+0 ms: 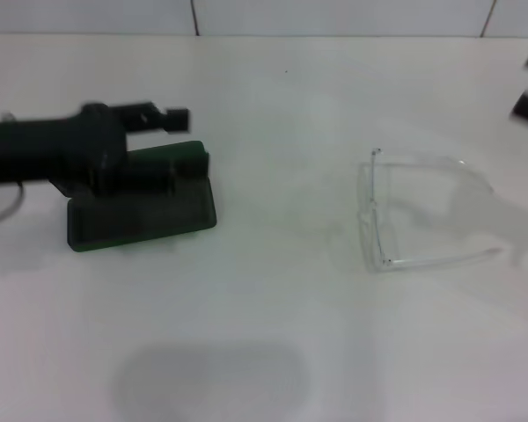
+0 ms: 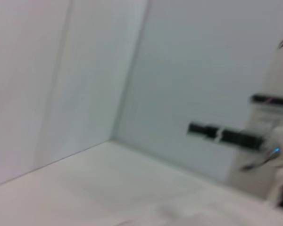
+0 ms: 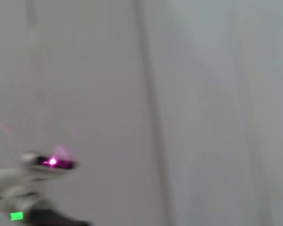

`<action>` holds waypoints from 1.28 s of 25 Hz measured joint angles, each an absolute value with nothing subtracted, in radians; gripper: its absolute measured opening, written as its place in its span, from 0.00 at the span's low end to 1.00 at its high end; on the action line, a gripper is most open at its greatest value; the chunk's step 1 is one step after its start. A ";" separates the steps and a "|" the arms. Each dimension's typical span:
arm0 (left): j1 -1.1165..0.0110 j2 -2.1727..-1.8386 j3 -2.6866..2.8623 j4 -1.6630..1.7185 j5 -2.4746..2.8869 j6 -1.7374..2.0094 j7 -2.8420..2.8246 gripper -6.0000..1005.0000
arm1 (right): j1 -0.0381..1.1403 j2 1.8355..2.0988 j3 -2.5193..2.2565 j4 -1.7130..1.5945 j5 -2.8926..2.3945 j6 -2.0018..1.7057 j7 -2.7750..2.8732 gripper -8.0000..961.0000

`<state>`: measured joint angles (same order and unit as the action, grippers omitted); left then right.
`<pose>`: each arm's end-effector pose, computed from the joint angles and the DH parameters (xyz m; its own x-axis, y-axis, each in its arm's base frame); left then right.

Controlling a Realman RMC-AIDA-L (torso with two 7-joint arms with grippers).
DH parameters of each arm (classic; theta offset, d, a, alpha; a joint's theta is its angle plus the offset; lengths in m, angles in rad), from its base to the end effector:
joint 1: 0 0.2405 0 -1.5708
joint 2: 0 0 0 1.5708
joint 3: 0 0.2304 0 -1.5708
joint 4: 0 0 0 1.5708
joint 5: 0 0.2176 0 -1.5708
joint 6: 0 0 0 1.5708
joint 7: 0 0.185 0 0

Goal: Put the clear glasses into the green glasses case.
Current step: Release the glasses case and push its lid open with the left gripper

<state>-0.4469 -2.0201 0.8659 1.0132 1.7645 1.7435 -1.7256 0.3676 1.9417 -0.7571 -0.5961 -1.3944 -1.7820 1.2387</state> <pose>-0.1773 0.3309 0.0433 0.7727 0.3250 0.5453 0.4111 -0.9107 -0.0398 0.2256 0.3188 0.0816 0.5635 -0.0292 -0.8256 -0.4227 -0.8688 -0.2578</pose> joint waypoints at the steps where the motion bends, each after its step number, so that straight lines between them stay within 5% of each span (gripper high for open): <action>1: -0.444 -2.026 0.866 1.052 1.780 1.729 -1.744 0.83 | 0.361 1.942 -0.729 -0.596 -1.394 -1.759 1.235 0.91; 8: -0.460 -2.086 0.888 1.451 2.119 1.580 -1.968 0.82 | 0.351 1.933 -0.710 -0.584 -1.394 -1.680 1.233 0.91; 32: -0.676 -2.087 1.239 1.304 2.708 1.458 -2.127 0.79 | 0.401 1.954 -0.713 -0.580 -1.394 -1.594 1.186 0.91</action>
<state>-0.6760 -2.0875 1.2387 1.3043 2.7084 1.4580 -2.1269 0.4011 1.9537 -0.7133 -0.5801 -1.3944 -1.5941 1.1859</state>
